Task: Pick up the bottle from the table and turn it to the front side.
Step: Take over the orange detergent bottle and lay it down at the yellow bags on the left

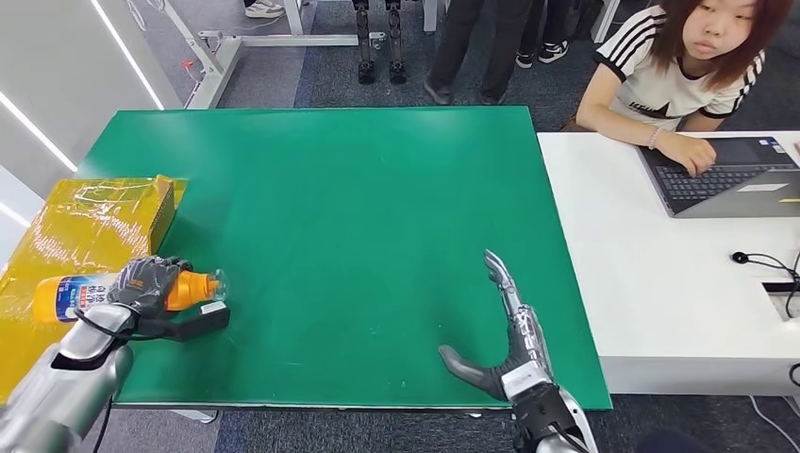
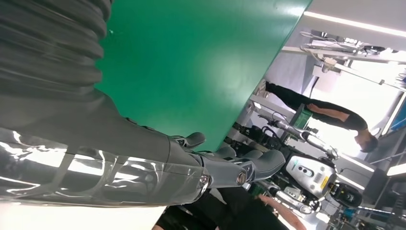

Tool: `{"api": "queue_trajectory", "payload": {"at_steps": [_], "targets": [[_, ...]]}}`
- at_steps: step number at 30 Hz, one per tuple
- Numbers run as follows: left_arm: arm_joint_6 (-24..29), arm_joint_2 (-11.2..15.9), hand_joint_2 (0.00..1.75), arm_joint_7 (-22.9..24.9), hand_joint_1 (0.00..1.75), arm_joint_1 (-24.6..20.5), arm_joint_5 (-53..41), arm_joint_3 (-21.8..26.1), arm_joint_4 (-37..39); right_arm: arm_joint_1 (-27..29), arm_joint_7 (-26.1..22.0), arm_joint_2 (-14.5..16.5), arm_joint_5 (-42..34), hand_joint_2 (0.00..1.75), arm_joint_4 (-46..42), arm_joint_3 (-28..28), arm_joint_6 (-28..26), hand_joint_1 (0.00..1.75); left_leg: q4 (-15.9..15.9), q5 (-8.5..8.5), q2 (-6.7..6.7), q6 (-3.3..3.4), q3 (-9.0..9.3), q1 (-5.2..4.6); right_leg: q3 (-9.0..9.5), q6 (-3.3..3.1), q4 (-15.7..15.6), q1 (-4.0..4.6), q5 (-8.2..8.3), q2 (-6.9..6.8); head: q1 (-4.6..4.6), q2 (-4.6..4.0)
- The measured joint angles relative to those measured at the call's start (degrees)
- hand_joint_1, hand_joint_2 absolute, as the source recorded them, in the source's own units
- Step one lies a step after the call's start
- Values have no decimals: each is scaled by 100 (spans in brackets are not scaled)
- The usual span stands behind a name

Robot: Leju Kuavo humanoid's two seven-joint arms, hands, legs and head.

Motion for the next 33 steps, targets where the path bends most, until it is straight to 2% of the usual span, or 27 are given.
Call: {"api": "queue_trajectory", "payload": {"at_steps": [5,12,13,16,17,25,33], "targets": [[87,-107,175,40,175,-406,46,-4,877,180,48,-2,129,175,-155,33,-4,0,-3,0,-3,0,3,0,5,-1,1,0,-3,-3,-1,0],[-342,-62,175,421,175,-755,8,4,1610,403,62,-61,147,175,-238,75,-105,0,-19,-14,4,-16,64,-2,63,-12,2,-2,-11,5,0,0],[-352,-30,175,459,164,-767,5,8,1671,431,62,-64,152,175,-250,79,-108,0,-24,-16,7,-19,76,-2,73,-16,2,-2,-14,7,1,0],[-282,66,175,465,33,-750,50,35,1798,491,68,-69,199,175,-298,100,-105,0,-34,-19,9,-25,106,-3,94,-25,2,-3,-20,9,-1,0],[-242,91,175,431,0,-736,81,55,1825,504,73,-70,220,175,-315,107,-102,0,-36,-19,8,-26,112,-3,98,-27,2,-4,-21,8,-1,0],[36,118,175,38,0,-624,282,255,1896,545,97,-74,315,175,-415,117,-3,0,-48,-14,2,-33,126,-3,104,-34,5,-3,-24,0,-2,0],[462,-2,175,-355,0,-466,512,475,1881,510,107,-73,384,175,-417,119,197,0,-48,-14,-17,-33,129,-7,111,-38,4,-5,-33,-22,-1,0]]}}
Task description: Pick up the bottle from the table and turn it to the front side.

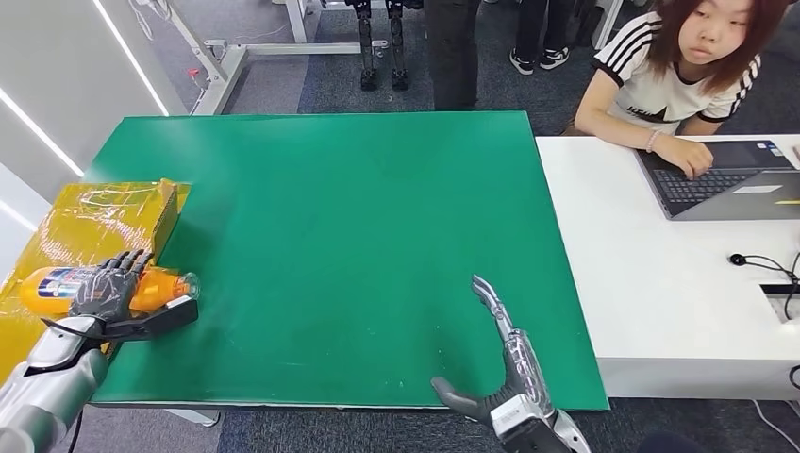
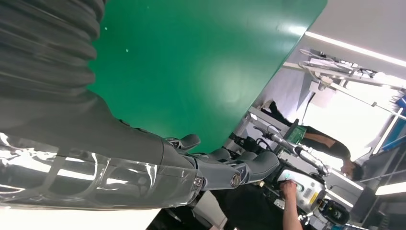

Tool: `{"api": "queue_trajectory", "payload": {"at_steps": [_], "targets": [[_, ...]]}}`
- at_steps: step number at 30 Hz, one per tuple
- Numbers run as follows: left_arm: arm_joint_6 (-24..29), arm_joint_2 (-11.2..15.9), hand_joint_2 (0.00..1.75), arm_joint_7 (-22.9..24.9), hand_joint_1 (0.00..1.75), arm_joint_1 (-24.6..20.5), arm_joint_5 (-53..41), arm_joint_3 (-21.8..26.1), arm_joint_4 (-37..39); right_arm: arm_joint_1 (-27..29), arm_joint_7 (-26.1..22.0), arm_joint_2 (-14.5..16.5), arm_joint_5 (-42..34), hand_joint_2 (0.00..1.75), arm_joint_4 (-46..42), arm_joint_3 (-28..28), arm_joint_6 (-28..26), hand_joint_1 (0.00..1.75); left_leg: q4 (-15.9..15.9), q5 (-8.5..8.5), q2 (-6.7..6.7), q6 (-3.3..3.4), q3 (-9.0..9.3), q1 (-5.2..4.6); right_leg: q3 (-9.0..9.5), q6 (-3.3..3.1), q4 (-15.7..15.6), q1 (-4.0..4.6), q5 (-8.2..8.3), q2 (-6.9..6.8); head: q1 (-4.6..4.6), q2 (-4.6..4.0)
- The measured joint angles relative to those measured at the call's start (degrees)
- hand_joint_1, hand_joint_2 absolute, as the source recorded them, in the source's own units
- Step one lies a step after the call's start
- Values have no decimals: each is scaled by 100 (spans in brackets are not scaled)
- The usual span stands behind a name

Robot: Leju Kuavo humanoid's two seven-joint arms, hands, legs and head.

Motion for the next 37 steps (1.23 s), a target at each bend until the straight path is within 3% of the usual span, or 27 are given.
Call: {"api": "queue_trajectory", "payload": {"at_steps": [7,11,15,18,22,27,33,37], "targets": [[143,-197,175,-230,0,31,110,81,-98,-143,8,1,6,175,2,0,105,0,0,11,-31,12,-1,-2,12,2,-2,-1,-1,-36,0,0],[424,-406,175,-733,0,159,720,182,-255,-161,9,1,-2,175,17,-1,108,0,2,14,-32,11,-3,-1,7,2,-3,-1,1,-36,-1,0],[1017,-920,175,-1466,0,544,2618,493,-983,-158,53,1,-113,175,51,-2,-42,0,8,15,-27,10,-14,-1,-7,4,-6,-1,6,-26,-1,0],[1311,-1401,175,-1652,0,911,3589,744,-2057,-157,69,1,-233,175,119,2,-217,0,11,11,-24,15,-24,-1,-11,8,-11,-1,8,-21,1,0],[1349,-2031,175,-1686,0,1452,3545,1078,-3653,-159,38,1,-343,175,249,40,-400,0,13,3,-11,22,-33,-1,-20,11,-18,-2,7,-9,0,0],[1357,-2777,175,-1701,0,1950,2825,1320,-5547,-170,4,7,-388,175,418,113,-496,0,13,-8,-11,37,-42,0,-19,26,-23,-2,-3,-12,1,0],[1355,-3104,175,-1701,0,2156,2722,1448,-6390,-177,2,10,-390,175,521,129,-498,0,12,-8,-14,38,-42,2,-19,26,-20,0,-3,-18,0,0],[1354,-3269,175,-1701,0,2298,2180,1496,-6863,-182,-3,21,-398,175,566,138,-525,0,12,-8,-12,38,-42,2,-20,26,-19,0,-3,-16,-1,0]]}}
